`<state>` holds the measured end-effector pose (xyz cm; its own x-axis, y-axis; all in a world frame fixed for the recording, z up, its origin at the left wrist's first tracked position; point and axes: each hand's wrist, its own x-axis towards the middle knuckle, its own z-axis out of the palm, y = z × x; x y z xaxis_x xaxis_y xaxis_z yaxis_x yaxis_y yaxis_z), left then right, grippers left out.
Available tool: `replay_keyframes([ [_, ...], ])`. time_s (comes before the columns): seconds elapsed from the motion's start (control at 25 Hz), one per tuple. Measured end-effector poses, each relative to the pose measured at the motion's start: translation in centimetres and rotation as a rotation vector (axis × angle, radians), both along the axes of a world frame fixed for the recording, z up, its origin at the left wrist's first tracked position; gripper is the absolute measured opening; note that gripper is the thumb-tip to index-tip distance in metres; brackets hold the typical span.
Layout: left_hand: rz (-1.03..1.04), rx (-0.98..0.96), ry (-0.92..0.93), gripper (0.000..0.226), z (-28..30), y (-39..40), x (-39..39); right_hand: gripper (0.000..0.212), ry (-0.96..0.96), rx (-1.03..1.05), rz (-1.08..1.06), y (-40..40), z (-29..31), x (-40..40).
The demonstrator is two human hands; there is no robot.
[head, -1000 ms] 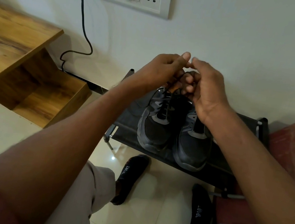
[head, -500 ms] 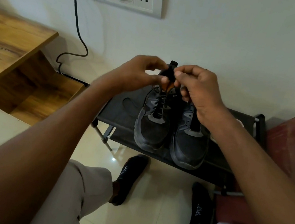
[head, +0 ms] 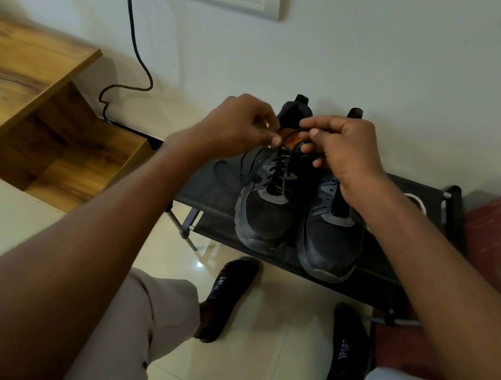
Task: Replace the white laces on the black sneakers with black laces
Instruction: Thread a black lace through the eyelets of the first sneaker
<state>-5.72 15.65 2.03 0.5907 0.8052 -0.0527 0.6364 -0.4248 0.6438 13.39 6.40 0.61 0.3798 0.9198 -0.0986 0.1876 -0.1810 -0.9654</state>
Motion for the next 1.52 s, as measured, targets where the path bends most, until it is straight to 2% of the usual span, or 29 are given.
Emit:
replay_keyframes([
  [0.12,0.028,-0.147,-0.263,0.022,0.8,-0.8,1.7,0.009,-0.098,0.065,0.025,0.1,0.4,-0.6],
  [0.24,0.033,-0.25,-0.261,0.013,0.7,-1.0,2.3,0.006,-0.167,0.077,-0.073,0.4,0.2,-0.4],
  [0.32,0.043,-0.281,-0.235,0.012,0.3,-1.1,2.3,0.01,-0.161,0.062,-0.067,0.5,-0.1,-0.2],
  [0.48,0.059,-0.319,-0.335,0.014,0.1,-0.8,2.6,0.014,-0.191,0.076,-0.021,0.5,-0.4,-0.3],
  [0.6,0.139,-0.256,-0.28,0.009,-0.3,-0.5,3.4,0.03,-0.368,0.056,-0.073,0.9,-1.1,-0.3],
  [0.72,0.207,-0.131,-0.14,0.012,-1.2,-0.4,4.0,0.052,-0.698,-0.027,0.075,0.4,-1.5,-0.5],
  [0.8,0.199,-0.054,-0.052,0.01,-1.7,-0.3,4.3,0.055,-0.778,-0.073,0.156,0.0,-1.6,-0.7],
  [1.0,0.157,0.071,0.024,0.011,-1.9,-0.4,4.4,0.043,-0.705,-0.087,0.11,0.3,-1.8,-0.1],
  [1.16,0.141,0.101,0.018,0.012,-2.1,-0.5,4.8,0.043,-0.606,-0.129,0.106,0.3,-2.1,0.4],
  [1.52,0.24,-0.113,-0.021,0.007,-2.4,-0.5,5.4,0.036,-0.555,-0.131,0.095,0.3,-1.9,0.3],
])
